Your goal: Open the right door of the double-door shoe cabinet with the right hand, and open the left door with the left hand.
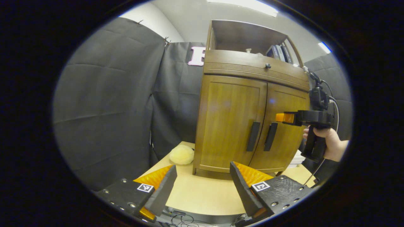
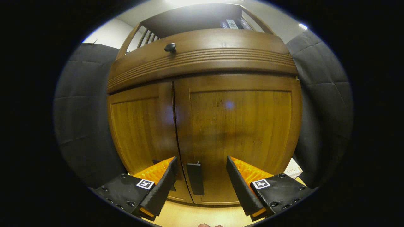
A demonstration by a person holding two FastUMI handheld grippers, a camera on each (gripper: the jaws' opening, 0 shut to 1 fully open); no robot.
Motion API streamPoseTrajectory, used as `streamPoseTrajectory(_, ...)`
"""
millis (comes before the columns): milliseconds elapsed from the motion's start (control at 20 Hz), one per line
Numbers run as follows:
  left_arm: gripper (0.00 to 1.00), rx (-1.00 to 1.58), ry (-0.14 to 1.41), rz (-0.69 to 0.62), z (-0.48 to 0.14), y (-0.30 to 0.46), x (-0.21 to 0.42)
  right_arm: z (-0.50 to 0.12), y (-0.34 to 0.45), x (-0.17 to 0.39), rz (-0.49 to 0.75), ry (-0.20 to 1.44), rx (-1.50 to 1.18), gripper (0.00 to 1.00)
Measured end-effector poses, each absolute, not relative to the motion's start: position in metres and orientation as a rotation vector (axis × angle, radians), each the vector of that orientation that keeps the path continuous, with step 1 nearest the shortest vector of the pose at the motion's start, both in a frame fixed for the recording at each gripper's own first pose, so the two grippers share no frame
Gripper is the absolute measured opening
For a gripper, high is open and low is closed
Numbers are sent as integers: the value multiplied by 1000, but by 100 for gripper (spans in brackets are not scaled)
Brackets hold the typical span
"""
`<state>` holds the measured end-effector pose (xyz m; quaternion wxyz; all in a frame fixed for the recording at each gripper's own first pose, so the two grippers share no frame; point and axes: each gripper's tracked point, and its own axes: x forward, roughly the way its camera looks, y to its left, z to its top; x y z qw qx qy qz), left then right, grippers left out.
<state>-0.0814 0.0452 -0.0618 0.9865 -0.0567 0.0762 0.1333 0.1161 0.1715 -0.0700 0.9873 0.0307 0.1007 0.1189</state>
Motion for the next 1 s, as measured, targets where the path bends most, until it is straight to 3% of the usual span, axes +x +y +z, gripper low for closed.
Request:
streamPoseTrajectory(750,98,-143,243,358,-73,55,-66,-108,188,135,201,330,1,94)
streamPoseTrajectory(1000,98,-159,257,356,-78,56,-65,-61,184,130,200,306,32,64)
